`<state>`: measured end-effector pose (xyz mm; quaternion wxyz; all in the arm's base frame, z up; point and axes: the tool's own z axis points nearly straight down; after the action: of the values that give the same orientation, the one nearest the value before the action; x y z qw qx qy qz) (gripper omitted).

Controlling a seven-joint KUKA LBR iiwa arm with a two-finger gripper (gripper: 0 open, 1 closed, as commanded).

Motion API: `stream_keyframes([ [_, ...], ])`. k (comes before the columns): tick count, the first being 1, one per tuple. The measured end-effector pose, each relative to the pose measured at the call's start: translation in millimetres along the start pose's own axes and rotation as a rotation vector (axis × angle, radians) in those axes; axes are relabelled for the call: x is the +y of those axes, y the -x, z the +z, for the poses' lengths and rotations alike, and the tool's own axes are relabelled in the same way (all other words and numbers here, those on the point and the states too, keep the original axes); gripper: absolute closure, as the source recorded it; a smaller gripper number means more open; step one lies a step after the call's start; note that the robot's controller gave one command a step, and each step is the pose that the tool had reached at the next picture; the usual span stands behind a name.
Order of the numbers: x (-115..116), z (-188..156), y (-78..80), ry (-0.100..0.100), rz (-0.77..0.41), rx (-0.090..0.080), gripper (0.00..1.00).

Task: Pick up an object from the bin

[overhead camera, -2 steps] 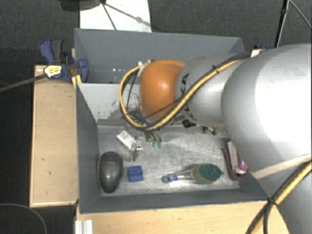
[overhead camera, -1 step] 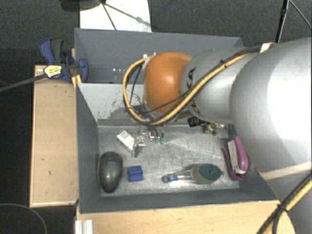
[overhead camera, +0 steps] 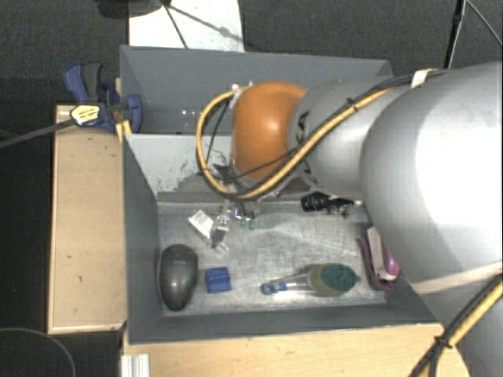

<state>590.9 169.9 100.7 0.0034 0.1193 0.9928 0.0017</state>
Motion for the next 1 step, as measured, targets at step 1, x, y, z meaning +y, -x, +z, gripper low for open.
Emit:
stream_keyframes([
  [1,-1.5,27.2,4.0,0.001,0.052,0.000,0.00],
])
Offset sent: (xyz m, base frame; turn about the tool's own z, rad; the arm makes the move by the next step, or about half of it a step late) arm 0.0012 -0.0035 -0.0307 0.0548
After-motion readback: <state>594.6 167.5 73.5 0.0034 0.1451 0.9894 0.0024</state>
